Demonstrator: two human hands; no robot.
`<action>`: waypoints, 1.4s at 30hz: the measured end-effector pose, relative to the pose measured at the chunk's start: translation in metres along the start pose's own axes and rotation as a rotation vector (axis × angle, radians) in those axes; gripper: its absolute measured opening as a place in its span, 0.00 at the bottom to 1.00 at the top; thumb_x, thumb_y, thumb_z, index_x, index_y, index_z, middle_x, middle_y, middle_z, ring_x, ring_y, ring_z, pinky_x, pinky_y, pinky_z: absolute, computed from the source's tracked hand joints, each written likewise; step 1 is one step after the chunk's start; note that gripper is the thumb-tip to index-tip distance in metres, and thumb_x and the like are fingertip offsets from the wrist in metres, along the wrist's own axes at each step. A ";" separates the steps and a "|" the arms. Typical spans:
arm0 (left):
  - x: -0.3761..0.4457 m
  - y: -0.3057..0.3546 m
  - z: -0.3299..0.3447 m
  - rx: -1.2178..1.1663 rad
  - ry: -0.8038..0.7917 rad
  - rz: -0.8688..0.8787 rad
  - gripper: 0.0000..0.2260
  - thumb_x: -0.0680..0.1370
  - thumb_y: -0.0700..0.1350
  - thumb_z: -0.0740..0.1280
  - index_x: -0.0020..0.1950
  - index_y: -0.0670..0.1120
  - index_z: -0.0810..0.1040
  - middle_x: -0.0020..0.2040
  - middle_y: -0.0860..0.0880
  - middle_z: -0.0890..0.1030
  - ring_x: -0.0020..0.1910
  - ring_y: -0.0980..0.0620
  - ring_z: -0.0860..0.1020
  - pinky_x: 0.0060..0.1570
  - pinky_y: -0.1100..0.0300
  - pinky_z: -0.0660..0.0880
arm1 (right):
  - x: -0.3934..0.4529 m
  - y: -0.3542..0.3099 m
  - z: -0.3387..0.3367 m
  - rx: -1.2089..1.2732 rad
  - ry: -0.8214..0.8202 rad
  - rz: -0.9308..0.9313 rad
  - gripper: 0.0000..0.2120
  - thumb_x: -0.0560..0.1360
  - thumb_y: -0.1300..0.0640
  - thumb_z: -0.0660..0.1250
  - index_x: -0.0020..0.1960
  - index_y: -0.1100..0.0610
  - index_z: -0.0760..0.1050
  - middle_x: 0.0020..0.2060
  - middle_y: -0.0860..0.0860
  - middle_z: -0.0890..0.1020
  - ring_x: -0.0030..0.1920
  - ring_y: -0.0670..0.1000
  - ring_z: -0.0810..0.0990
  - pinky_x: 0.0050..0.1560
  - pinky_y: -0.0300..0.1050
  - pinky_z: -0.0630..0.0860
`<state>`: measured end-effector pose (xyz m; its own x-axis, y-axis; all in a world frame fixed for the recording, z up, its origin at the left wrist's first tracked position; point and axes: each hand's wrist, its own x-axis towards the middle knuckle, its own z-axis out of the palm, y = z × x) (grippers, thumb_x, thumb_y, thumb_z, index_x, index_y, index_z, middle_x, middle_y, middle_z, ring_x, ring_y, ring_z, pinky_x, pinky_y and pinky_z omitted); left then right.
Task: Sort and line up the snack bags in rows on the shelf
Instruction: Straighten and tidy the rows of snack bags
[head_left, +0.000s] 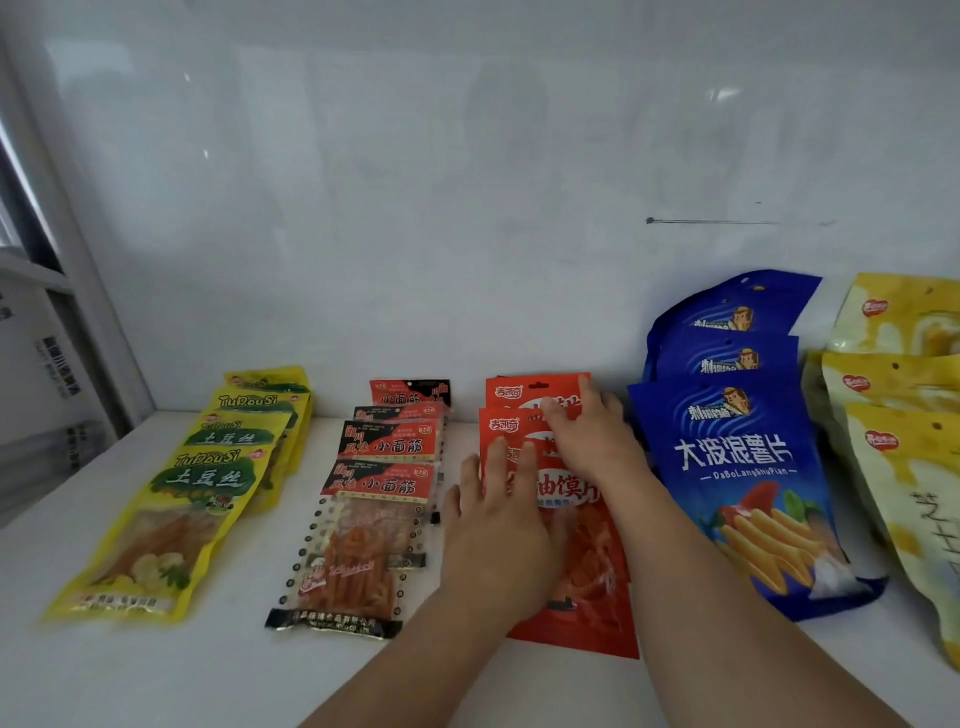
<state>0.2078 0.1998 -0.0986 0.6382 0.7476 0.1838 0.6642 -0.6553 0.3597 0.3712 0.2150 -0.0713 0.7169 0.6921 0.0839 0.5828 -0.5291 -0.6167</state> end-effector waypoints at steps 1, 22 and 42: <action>-0.003 -0.001 0.002 0.032 -0.023 0.017 0.38 0.75 0.70 0.37 0.82 0.56 0.45 0.84 0.49 0.44 0.82 0.43 0.43 0.78 0.42 0.45 | 0.002 -0.003 0.001 -0.032 -0.002 -0.019 0.34 0.79 0.32 0.51 0.81 0.44 0.47 0.79 0.53 0.57 0.75 0.61 0.64 0.71 0.64 0.66; -0.001 -0.010 0.011 0.022 -0.215 -0.005 0.26 0.84 0.63 0.44 0.82 0.60 0.49 0.84 0.51 0.46 0.82 0.42 0.46 0.78 0.44 0.45 | 0.012 0.008 0.016 -0.105 -0.250 0.022 0.33 0.79 0.31 0.43 0.72 0.49 0.69 0.64 0.55 0.78 0.62 0.59 0.78 0.67 0.61 0.72; 0.000 -0.011 0.014 -0.084 -0.042 -0.044 0.27 0.84 0.61 0.51 0.81 0.53 0.58 0.82 0.46 0.54 0.79 0.42 0.59 0.76 0.44 0.59 | -0.074 0.026 -0.003 0.488 -0.149 0.011 0.37 0.78 0.30 0.53 0.81 0.47 0.50 0.73 0.52 0.69 0.67 0.55 0.74 0.64 0.52 0.73</action>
<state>0.2060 0.2051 -0.1158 0.6258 0.7693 0.1285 0.6581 -0.6092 0.4423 0.3347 0.1485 -0.0909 0.6386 0.7694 -0.0153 0.3035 -0.2701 -0.9138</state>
